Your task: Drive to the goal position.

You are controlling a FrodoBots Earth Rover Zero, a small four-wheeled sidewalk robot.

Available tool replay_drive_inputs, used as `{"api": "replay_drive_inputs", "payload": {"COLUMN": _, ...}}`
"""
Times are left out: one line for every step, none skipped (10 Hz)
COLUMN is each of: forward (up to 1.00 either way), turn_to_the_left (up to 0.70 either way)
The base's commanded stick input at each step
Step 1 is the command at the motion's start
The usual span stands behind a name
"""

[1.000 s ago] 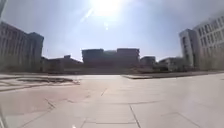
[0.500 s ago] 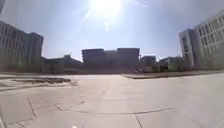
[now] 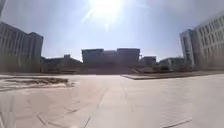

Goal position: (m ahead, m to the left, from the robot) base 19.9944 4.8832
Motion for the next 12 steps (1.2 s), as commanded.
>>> {"api": "replay_drive_inputs", "payload": {"forward": 1.0, "turn_to_the_left": 0.05}}
{"api": "replay_drive_inputs", "payload": {"forward": 1.0, "turn_to_the_left": 0.05}}
{"api": "replay_drive_inputs", "payload": {"forward": 1.0, "turn_to_the_left": 0.05}}
{"api": "replay_drive_inputs", "payload": {"forward": 1.0, "turn_to_the_left": 0.05}}
{"api": "replay_drive_inputs", "payload": {"forward": 1.0, "turn_to_the_left": 0.05}}
{"api": "replay_drive_inputs", "payload": {"forward": 1.0, "turn_to_the_left": -0.21}}
{"api": "replay_drive_inputs", "payload": {"forward": 1.0, "turn_to_the_left": -0.32}}
{"api": "replay_drive_inputs", "payload": {"forward": 1.0, "turn_to_the_left": -0.26}}
{"api": "replay_drive_inputs", "payload": {"forward": 1.0, "turn_to_the_left": -0.13}}
{"api": "replay_drive_inputs", "payload": {"forward": 1.0, "turn_to_the_left": 0.0}}
{"api": "replay_drive_inputs", "payload": {"forward": 1.0, "turn_to_the_left": 0.05}}
{"api": "replay_drive_inputs", "payload": {"forward": 1.0, "turn_to_the_left": 0.05}}
